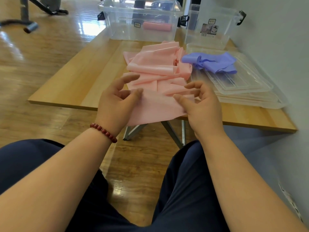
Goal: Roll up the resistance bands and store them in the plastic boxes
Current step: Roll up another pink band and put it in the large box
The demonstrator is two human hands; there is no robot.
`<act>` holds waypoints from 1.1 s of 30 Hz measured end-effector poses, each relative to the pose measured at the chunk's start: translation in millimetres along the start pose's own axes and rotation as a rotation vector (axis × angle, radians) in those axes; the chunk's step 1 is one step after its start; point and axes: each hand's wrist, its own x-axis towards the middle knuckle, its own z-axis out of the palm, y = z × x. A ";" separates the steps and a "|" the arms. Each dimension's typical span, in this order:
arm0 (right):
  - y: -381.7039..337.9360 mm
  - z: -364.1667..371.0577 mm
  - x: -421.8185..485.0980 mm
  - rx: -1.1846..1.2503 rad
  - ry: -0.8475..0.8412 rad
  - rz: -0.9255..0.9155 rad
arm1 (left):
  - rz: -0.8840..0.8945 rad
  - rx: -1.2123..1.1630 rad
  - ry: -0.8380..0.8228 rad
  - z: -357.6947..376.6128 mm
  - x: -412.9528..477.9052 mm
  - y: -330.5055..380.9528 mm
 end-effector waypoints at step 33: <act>-5.5 -8.8 -9.5 -0.024 -0.070 -0.073 | -0.086 -0.023 -0.070 -18.9 -7.2 7.8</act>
